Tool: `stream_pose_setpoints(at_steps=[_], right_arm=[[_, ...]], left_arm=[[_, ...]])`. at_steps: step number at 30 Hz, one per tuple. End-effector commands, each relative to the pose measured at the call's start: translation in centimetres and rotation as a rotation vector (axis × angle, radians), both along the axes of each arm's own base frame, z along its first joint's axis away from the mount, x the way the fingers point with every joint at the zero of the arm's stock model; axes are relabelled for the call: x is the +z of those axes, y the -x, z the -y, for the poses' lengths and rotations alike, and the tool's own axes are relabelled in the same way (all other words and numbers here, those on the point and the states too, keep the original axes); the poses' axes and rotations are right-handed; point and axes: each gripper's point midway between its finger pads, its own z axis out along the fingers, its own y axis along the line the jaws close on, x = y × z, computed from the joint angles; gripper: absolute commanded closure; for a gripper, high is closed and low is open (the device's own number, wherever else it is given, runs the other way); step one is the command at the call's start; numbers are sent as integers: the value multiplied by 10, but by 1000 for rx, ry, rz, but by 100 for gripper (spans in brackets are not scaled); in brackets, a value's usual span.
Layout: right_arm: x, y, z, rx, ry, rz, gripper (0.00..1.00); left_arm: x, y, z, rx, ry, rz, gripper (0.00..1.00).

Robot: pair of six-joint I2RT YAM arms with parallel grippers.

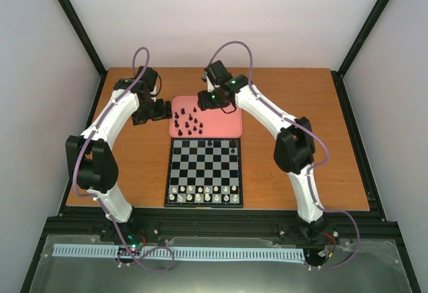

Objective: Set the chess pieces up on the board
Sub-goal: Pick up the chess piece from the storage box.

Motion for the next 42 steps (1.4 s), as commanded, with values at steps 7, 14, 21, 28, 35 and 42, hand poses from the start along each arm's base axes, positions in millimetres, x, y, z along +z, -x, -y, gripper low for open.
stream_pose_setpoints(at_steps=[7,14,21,28,35,42], right_arm=[[-48,-43,-35,-32,2,-14,46],[-89,-30,-33,5,67,-88,54],[-116,-17,-34,46,109,-142,59],[-132,-4,-28,65,150,-192,59],[-142,-2,-29,78,153,-207,62],[-151,-1,-31,87,159,-224,63]], left_arm=[[21,-1,-37,140,1,52,0],[12,1,-43,155,1,38,0],[10,-3,-44,154,-7,31,0],[1,-4,-42,151,0,7,0],[-1,-6,-40,147,9,-1,0],[-3,-8,-38,147,17,-7,0]])
